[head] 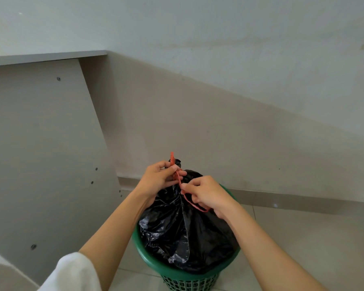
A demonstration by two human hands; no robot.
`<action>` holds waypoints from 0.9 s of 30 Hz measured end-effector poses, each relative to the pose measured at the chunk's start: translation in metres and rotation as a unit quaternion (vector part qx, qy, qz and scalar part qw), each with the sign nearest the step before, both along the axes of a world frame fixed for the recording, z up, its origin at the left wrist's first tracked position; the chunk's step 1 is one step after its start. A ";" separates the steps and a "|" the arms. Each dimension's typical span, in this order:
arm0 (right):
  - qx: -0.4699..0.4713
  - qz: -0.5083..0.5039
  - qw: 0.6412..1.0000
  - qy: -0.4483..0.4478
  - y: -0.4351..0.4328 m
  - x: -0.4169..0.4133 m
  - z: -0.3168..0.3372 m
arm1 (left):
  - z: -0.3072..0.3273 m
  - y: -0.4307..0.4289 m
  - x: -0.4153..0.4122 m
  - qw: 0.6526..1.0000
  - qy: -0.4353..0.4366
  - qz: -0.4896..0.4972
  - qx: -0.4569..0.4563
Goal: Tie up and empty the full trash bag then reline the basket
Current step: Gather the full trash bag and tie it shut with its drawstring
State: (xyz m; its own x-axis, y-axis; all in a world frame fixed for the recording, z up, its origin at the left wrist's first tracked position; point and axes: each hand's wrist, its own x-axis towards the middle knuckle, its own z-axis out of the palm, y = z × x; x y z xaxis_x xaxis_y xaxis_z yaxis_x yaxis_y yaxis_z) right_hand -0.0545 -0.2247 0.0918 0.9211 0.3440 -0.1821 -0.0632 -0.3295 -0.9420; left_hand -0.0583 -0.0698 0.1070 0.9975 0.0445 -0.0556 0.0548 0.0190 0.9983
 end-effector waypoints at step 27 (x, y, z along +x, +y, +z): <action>-0.038 -0.080 0.956 -0.278 0.030 0.023 0.003 | 0.008 0.008 -0.013 0.971 -0.120 -0.014 0.207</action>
